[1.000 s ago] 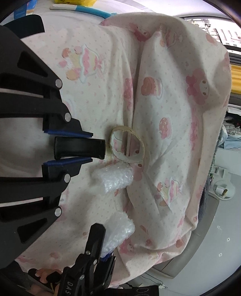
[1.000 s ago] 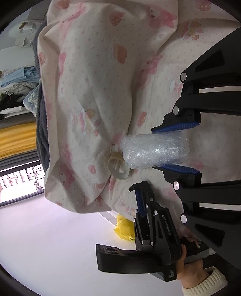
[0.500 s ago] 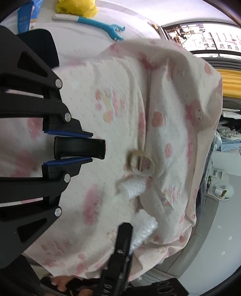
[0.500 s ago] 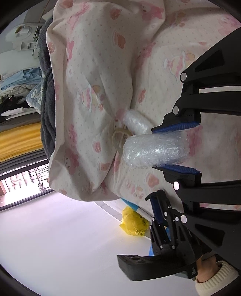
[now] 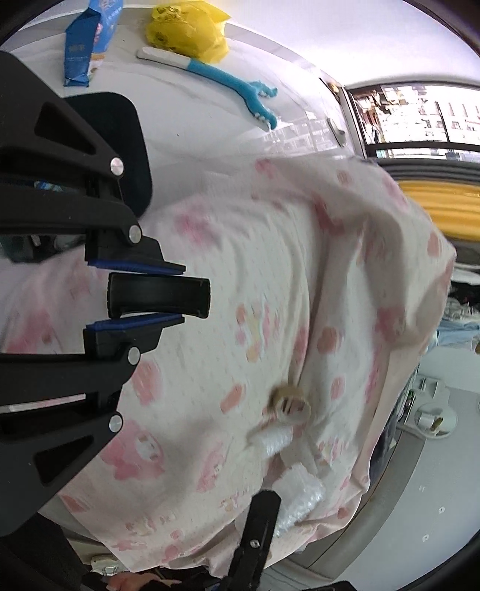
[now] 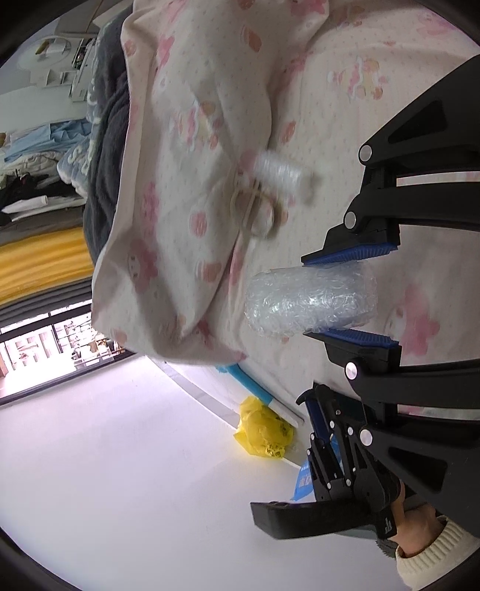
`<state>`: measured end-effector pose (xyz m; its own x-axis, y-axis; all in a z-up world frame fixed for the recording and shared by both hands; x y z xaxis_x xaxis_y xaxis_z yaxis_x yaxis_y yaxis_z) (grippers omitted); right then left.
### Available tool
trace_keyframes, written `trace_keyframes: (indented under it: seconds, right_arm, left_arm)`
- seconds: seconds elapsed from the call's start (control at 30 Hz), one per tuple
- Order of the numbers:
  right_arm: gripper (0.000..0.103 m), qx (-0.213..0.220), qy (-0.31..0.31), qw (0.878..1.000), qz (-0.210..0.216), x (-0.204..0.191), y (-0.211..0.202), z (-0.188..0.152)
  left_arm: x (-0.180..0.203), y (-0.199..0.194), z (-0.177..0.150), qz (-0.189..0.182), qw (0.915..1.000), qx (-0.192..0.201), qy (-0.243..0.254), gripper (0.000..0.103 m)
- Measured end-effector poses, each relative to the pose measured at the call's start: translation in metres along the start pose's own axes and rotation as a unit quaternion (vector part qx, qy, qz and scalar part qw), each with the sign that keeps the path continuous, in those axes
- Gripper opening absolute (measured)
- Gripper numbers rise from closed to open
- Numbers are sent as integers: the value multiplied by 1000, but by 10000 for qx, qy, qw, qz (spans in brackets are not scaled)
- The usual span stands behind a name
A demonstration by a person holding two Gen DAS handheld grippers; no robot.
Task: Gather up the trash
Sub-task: 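Carry both items to the green bin and open the left tool to drop the black piece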
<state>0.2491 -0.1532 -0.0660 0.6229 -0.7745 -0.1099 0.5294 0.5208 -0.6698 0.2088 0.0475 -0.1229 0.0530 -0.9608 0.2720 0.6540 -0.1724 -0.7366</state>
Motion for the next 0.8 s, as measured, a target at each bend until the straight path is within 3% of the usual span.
trace_keyframes:
  seconds: [0.43,0.8]
  right_arm:
    - [33,-74,-403,9987,298,-71,31,26]
    - [33,-192,-648,9960,583,-124,64,40]
  left_arm:
    - [-74,-1,-14,386,9974,-376,-479,22]
    - [-135,11,-37,774,9882,-995,-867,22]
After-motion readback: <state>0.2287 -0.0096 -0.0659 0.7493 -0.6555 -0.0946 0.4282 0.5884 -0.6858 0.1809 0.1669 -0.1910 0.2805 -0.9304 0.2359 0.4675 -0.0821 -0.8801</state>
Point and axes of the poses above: each gripper's, at about its wrist camera, not at the fingertips, and y roughly the way its jaws point, x to its right, z to its top, the point moved 1 cm from there along y, roughly the way its jaws point, and after that the axes turned 12 degrees about -y, right-handed, at the moved point
